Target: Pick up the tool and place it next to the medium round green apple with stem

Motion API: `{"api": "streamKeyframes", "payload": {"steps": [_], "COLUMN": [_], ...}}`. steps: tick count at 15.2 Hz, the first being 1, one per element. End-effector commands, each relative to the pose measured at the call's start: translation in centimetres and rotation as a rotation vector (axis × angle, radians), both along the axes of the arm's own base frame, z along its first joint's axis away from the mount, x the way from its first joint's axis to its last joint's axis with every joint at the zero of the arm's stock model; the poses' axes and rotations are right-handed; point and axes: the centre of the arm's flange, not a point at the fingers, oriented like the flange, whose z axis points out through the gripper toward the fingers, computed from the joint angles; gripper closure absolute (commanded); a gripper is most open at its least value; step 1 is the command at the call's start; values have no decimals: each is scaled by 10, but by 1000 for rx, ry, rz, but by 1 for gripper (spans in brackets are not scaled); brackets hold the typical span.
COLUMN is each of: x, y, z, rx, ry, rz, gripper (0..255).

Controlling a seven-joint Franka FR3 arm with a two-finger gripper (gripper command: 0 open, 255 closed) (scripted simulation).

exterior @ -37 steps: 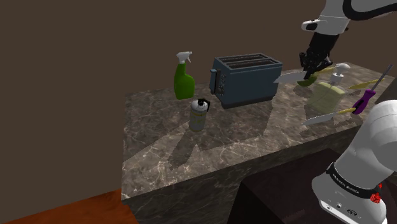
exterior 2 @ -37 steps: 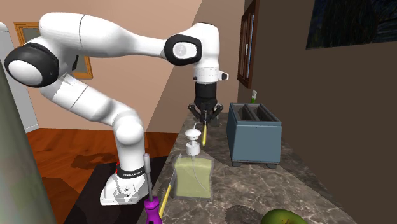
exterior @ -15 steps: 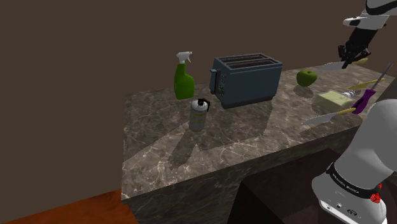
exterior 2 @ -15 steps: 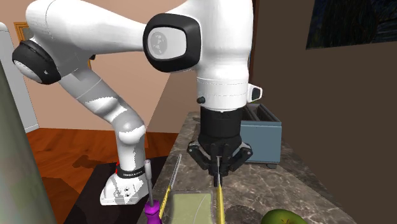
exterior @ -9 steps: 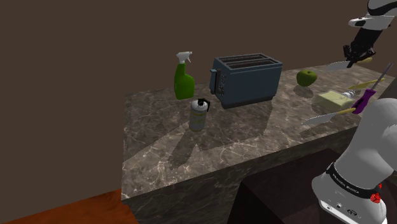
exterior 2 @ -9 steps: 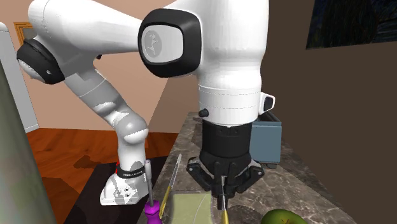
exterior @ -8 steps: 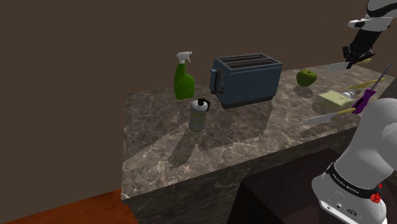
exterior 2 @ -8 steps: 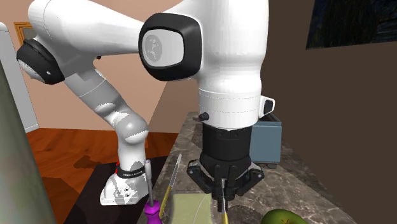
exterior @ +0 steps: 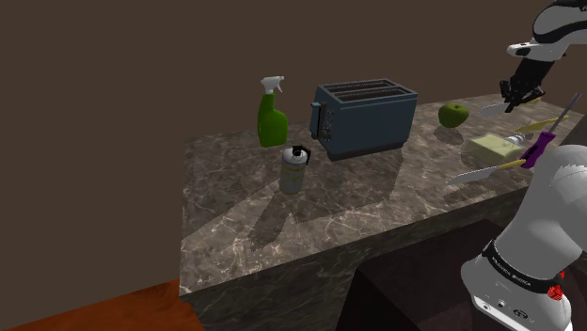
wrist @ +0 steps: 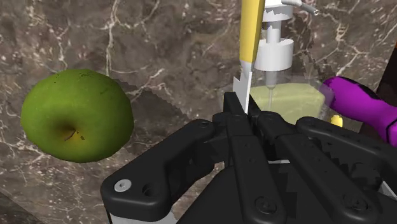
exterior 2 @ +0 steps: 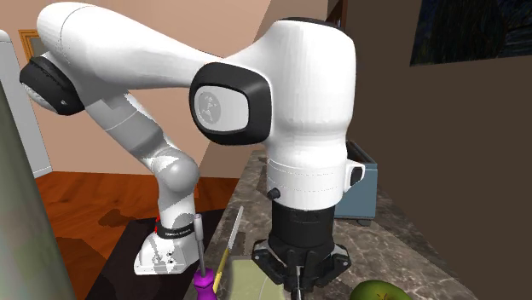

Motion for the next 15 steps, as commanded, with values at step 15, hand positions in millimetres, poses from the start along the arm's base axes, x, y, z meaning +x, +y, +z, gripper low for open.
{"api": "streamKeyframes", "payload": {"steps": [15], "x": [0], "y": [0], "z": [-85], "rx": [0], "ry": [0], "rz": [0], "gripper": [255]}}
